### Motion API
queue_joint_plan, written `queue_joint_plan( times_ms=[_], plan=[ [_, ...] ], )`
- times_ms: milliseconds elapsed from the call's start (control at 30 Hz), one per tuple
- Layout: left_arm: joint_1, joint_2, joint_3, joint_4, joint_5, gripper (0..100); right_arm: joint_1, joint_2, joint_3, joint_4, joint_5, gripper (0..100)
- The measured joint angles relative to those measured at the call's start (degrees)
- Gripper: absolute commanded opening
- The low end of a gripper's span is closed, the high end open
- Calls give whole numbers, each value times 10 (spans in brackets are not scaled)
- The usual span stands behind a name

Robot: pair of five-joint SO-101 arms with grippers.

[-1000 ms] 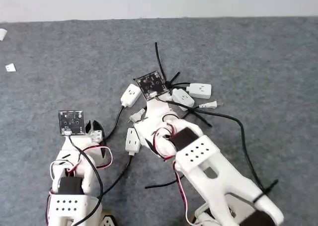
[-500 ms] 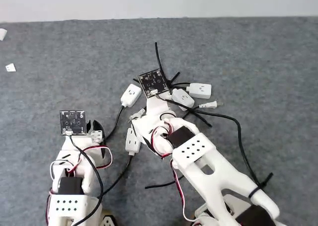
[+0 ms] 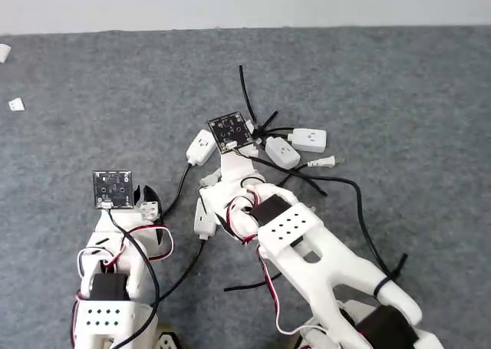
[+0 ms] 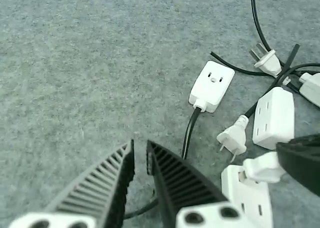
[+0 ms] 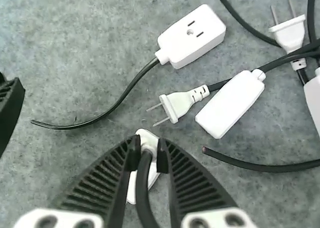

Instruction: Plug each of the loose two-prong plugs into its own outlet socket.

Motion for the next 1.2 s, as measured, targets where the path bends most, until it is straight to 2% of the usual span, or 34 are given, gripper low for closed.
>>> queue_joint_plan(
  times_ms=[467,1200],
  plan=[
    [-3,0,0,0,0,40,-6,8,-9,4,2,8],
    [-4,-2,0,0,-2,40,-13,76,-33,3,92,8]
  ],
)
